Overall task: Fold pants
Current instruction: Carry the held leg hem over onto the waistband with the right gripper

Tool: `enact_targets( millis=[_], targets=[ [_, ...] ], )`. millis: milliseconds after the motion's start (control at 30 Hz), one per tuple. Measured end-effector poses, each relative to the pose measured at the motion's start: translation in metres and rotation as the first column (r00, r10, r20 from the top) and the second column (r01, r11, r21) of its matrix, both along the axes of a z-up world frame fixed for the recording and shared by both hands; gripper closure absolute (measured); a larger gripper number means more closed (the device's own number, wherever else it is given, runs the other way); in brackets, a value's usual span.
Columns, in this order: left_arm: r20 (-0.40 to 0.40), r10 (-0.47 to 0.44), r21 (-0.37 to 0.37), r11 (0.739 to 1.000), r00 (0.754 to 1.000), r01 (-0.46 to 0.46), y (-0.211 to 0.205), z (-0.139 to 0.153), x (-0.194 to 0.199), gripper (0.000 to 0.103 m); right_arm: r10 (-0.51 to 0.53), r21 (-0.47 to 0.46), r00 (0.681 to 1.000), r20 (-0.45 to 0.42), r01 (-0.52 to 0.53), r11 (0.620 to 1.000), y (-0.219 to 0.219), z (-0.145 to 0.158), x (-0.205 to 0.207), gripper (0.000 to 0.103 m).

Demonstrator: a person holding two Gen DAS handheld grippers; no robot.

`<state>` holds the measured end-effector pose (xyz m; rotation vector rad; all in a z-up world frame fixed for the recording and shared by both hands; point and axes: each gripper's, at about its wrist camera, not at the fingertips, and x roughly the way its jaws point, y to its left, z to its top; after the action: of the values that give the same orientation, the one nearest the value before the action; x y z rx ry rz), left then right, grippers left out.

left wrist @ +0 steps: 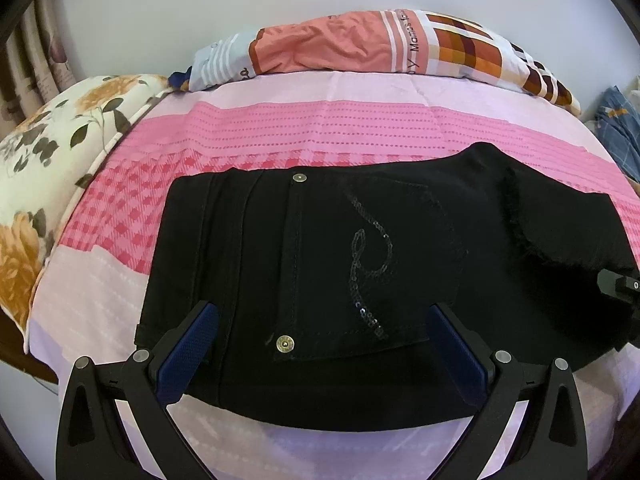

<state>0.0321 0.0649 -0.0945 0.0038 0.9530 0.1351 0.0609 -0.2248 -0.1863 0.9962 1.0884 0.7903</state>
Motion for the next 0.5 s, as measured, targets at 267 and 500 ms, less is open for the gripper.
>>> enact_targets(
  millis=[267, 500],
  targets=[
    [-0.010, 0.002, -0.009, 1.000, 1.000, -0.002, 0.0018, -0.0035, -0.0004, 0.000, 0.009, 0.021, 1.000, 0.006, -0.009, 1.000, 0.0067, -0.0046, 0.0037, 0.091],
    [-0.020, -0.001, -0.012, 1.000, 1.000, 0.001, 0.0027, -0.0059, 0.0006, 0.000, -0.012, 0.072, 0.999, 0.044, 0.008, 0.997, 0.0003, 0.0033, 0.0071, 0.091]
  ],
)
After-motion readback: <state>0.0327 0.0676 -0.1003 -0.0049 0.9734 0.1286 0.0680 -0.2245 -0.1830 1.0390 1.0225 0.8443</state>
